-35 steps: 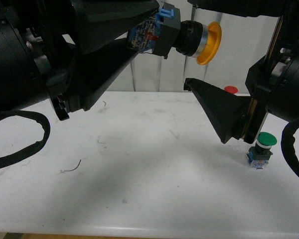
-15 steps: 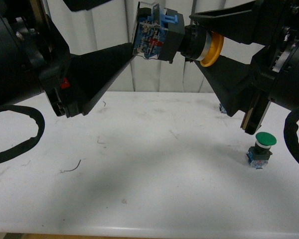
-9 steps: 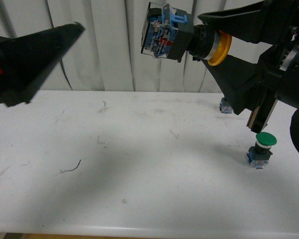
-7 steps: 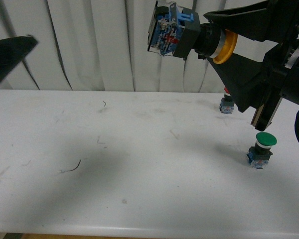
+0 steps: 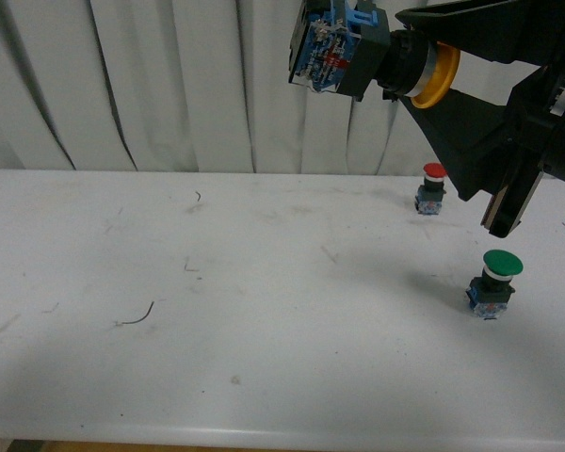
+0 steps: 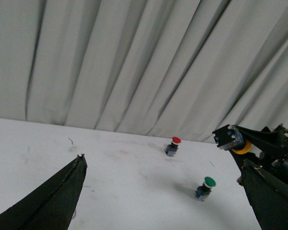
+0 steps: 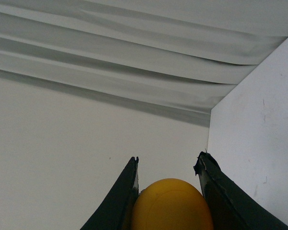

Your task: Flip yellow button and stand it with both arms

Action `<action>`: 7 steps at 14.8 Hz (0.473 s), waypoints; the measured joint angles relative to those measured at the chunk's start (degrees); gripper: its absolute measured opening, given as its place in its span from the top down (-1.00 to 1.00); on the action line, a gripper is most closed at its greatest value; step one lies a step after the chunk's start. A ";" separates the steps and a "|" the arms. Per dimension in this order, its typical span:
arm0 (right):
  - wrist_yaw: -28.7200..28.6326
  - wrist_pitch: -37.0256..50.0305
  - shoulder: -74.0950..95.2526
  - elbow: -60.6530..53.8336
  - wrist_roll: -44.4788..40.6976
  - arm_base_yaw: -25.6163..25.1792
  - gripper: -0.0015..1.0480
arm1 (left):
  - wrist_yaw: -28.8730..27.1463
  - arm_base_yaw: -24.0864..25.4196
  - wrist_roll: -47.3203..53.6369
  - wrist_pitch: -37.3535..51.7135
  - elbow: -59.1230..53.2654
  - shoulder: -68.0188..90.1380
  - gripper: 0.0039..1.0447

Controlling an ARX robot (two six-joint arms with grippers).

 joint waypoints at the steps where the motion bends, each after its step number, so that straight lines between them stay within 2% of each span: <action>1: 0.02 0.02 0.00 0.02 0.00 0.00 0.34 | -2.54 -2.16 2.73 -2.10 0.00 -1.75 -0.88; 3: 0.02 0.00 0.00 0.02 -0.07 0.00 0.34 | -8.20 -5.84 8.15 -4.44 -1.03 -2.25 -0.88; 4: 0.02 -0.11 0.00 0.02 -0.09 0.00 0.34 | -17.90 -8.55 12.50 -8.87 -1.09 -3.54 -0.72; 5: 0.04 0.02 -0.11 0.02 -0.13 0.00 0.34 | -28.48 -15.89 16.37 -10.34 -1.99 -4.87 -0.51; 6: 0.04 -0.02 -0.11 0.02 -0.15 0.00 0.34 | -35.74 -21.20 20.17 -9.86 -3.30 -6.01 -0.27; 7: 0.00 0.02 -0.44 0.02 -0.20 -0.04 0.34 | -41.44 -20.26 22.38 -9.31 -5.64 -7.37 0.18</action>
